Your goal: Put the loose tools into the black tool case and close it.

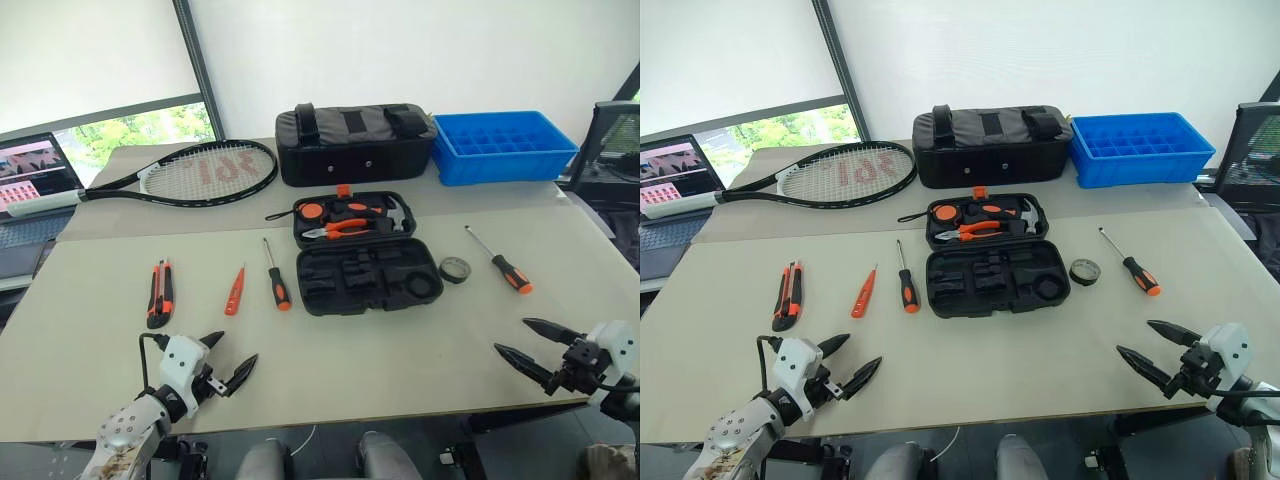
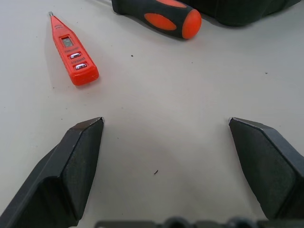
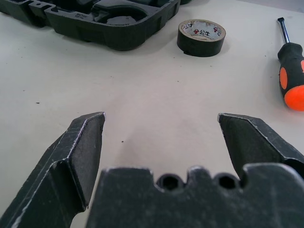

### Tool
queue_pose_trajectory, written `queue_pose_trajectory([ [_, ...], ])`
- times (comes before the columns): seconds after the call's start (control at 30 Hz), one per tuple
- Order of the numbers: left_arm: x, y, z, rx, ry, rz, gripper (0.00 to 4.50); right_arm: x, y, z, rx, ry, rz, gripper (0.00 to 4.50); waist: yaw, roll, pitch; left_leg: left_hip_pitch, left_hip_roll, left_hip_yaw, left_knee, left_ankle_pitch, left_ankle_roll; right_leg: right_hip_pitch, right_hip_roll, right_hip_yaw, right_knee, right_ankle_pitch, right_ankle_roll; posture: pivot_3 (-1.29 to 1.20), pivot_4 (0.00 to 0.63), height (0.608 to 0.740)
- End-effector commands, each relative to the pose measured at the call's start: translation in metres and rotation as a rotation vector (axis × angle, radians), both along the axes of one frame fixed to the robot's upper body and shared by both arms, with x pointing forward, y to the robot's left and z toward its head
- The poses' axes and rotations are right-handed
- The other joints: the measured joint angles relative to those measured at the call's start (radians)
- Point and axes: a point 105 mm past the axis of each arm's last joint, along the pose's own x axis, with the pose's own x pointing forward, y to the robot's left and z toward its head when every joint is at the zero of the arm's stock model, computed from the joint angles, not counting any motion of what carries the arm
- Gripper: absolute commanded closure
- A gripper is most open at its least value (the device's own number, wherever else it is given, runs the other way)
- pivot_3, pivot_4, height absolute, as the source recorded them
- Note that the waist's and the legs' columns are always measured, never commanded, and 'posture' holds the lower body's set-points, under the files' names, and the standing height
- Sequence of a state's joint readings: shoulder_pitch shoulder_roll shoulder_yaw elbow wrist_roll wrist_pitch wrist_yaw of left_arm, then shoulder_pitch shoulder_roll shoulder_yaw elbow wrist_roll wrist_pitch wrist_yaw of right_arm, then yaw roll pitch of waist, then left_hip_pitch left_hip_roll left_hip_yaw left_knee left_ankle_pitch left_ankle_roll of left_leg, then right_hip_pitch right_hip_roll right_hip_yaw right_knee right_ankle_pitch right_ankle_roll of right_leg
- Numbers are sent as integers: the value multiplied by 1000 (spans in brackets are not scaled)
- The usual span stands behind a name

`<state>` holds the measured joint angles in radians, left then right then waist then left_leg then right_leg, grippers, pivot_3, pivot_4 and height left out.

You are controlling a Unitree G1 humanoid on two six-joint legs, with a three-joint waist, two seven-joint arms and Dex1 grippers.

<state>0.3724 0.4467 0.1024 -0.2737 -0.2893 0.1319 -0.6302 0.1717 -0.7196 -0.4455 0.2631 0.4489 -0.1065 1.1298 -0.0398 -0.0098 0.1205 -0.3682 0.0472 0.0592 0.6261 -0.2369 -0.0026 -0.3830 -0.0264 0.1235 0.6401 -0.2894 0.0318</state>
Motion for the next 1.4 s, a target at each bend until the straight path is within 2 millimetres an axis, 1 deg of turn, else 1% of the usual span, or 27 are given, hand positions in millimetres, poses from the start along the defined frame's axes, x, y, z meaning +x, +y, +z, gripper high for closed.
queue_pose_trajectory([
  [0.03,-6,-1,-7,3,43,-2,0,4,-1,15,-19,-49,11,86,0,0,0,0,0,0,0,0,0,0,0,0,0,0,0,0,150,707],
  [0.53,-10,5,1,-5,38,-4,0,6,3,12,-10,-39,26,86,-4,0,0,0,0,0,0,0,0,0,0,0,0,0,0,0,150,707],
  [0.57,-9,5,3,-9,34,-6,0,6,3,12,-10,-39,26,86,-4,0,0,0,0,0,0,0,0,0,0,0,0,0,0,0,150,707],
  [0.67,-5,-4,23,-116,-7,-5,0,6,4,13,-8,-43,31,86,-5,0,0,0,0,0,0,0,0,-1,0,0,0,0,0,0,150,707],
  [0.73,2,-12,41,-234,-27,19,0,5,8,18,9,-48,64,86,-4,-1,0,-1,0,0,0,0,0,-1,0,0,0,0,0,0,150,707],
  [0.77,4,-14,46,-264,-28,24,0,5,10,20,14,-50,75,86,-2,-1,0,-1,0,0,0,0,0,-1,0,0,0,0,0,0,150,707],
  [0.87,17,-34,66,-338,-19,8,0,7,21,33,19,-75,151,86,1,-1,0,-1,0,-1,1,0,0,-1,0,-1,1,0,0,0,150,707],
  [0.93,23,-41,73,-350,-11,10,0,10,27,40,33,-91,176,86,0,-1,1,-1,0,-1,1,0,0,0,0,-1,1,0,0,0,150,707],
  [1.07,46,-58,85,-289,11,59,0,18,42,58,41,-137,235,86,-4,-1,1,-1,0,-3,1,0,0,0,1,-1,1,0,1,0,150,707],
  [1.17,57,-64,89,-236,30,115,0,20,49,67,50,-152,268,86,-3,-1,1,-1,-1,-5,1,0,0,1,2,-1,1,0,0,0,150,707],
  [1.23,65,-64,89,-169,32,174,0,21,54,74,59,-166,295,86,-2,-1,1,-1,-1,-5,1,0,0,1,2,-1,1,0,0,0,150,707],
  [1.3,70,-63,87,-133,46,211,0,21,56,77,68,-172,310,86,-1,-2,1,-1,-2,-6,1,0,0,1,2,-1,0,0,0,0,150,707],
  [1.4,78,-59,79,-48,65,291,0,19,60,79,78,-154,344,86,1,-2,1,-1,-2,-7,2,0,0,1,2,-1,0,1,0,0,150,707],
])
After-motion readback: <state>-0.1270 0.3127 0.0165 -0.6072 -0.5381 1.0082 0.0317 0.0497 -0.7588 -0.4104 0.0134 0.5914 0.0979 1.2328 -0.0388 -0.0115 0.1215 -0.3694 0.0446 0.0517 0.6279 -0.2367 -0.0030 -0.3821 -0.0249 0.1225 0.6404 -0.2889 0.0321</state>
